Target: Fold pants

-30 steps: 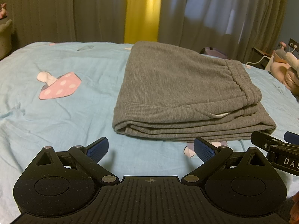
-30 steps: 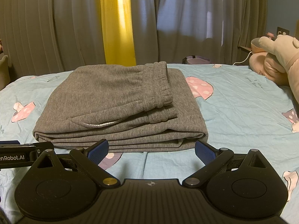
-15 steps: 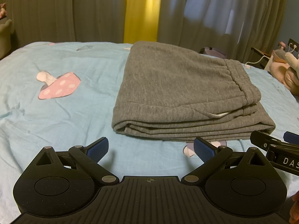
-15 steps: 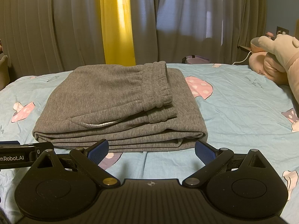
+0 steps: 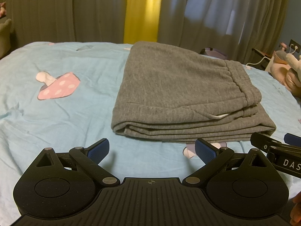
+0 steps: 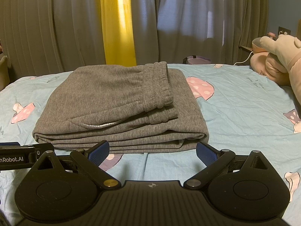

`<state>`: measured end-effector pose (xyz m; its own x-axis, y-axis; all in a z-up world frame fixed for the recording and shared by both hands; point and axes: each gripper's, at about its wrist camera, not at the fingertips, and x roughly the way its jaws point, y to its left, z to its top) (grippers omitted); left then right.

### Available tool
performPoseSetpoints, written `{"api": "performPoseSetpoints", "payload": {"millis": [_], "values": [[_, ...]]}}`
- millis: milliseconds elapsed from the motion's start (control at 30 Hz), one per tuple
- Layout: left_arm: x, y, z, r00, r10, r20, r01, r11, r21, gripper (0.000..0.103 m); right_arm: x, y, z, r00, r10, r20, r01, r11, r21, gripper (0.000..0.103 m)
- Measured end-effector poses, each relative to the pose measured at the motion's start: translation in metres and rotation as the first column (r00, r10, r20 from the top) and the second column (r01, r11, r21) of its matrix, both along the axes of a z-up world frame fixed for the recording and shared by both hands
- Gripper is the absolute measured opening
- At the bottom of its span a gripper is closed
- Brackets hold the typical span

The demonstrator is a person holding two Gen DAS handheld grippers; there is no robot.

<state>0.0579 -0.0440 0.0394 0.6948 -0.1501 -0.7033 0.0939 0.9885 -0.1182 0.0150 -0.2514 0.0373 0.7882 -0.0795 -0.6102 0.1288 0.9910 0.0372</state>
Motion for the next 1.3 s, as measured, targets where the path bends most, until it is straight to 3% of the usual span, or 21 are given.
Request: {"api": "performPoseSetpoints", "payload": {"millis": [1300], "values": [[0.0002, 0.0005, -0.0008, 1.000, -0.003, -0.006, 0.003, 1.000, -0.009, 0.101, -0.0011, -0.0010, -0.0002, 1.000, -0.001, 0.000, 0.001, 1.000, 0.001, 0.099]]}}
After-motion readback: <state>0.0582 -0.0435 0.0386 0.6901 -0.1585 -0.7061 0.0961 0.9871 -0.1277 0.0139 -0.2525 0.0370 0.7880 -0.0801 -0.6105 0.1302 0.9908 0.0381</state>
